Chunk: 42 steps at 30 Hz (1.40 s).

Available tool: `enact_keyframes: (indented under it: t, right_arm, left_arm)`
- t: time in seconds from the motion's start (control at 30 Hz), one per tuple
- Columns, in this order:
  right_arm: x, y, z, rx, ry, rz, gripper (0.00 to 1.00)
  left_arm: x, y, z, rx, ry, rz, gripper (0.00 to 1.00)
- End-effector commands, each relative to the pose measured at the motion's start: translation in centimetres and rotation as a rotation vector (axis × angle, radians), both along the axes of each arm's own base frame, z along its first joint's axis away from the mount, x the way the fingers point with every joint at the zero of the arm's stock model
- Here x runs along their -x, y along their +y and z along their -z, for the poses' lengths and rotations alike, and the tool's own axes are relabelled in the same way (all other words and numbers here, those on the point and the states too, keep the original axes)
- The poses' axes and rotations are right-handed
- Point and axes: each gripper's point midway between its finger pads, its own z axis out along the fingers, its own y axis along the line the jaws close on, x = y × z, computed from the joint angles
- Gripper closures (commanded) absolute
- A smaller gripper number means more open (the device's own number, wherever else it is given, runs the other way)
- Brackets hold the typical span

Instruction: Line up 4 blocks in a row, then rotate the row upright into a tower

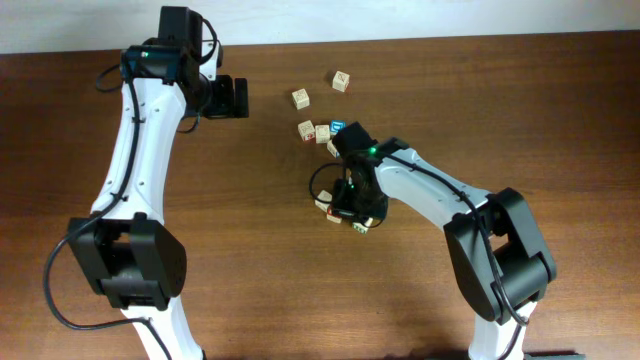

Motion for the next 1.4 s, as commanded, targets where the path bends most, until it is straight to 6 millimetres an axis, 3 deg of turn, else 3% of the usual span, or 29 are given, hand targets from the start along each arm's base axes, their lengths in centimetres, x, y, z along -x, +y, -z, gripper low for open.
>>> enact_keyframes:
  t: [0.0,0.13,0.2,0.27,0.33,0.43,0.5,0.57,0.67,0.87,1.07,1.2,1.23,1.37]
  right_arm:
    - [-0.8,-0.5,-0.1,0.002,-0.022,0.024,0.96]
    - [-0.6,-0.4,-0.2,-0.001,-0.016,0.017,0.96]
    - [-1.1,-0.5,-1.9,-0.007,-0.023,-0.050,0.96]
    - [-1.9,-0.5,-5.0,-0.008,-0.036,-0.098,0.95]
    - [-2.1,0.3,-6.3,-0.027,-0.044,-0.099,0.96]
    - [0.2,1.3,-5.0,-0.016,0.020,-0.088,0.95]
    - [2.2,2.6,-4.2,-0.003,0.056,-0.109,0.95]
    - [3.0,3.2,-3.6,0.002,0.069,-0.092,0.96]
    - [3.1,3.4,-3.3,0.002,0.072,-0.072,0.96]
    - [2.3,3.1,-2.8,0.027,0.038,-0.036,0.96]
    - [2.7,1.9,-1.0,0.037,0.059,0.009,0.96]
    - [2.2,1.4,-1.0,0.036,0.060,0.032,0.96]
    - [2.1,1.3,-0.9,0.037,0.060,0.041,0.96]
    - [1.8,1.0,-0.4,0.017,0.061,0.066,0.96]
  left_arm:
    - [0.5,0.0,0.4,0.002,0.025,-0.008,0.00]
    - [0.7,0.0,0.5,0.002,0.033,-0.007,0.00]
    - [1.0,-0.9,0.5,0.049,0.046,0.012,0.04]
    - [1.4,-2.0,0.4,0.106,0.063,0.035,0.16]
    - [1.8,-2.5,0.5,0.105,0.076,0.048,0.30]
    - [2.6,-4.1,1.6,0.102,0.105,0.082,0.53]
    - [3.6,-5.1,3.6,0.097,0.149,0.104,0.67]
    - [4.3,-6.7,5.9,0.124,0.177,0.139,0.73]
    - [5.3,-9.7,8.3,0.227,0.195,0.201,0.76]
    - [7.0,-12.7,12.1,0.291,0.205,0.271,0.82]
    - [7.6,-12.9,13.6,0.302,0.215,0.259,0.85]
    - [8.4,-13.7,14.2,0.355,0.225,0.278,0.96]
    - [8.4,-14.0,14.3,0.362,0.221,0.286,1.00]
    - [9.1,-16.3,15.3,0.395,0.202,0.307,1.00]
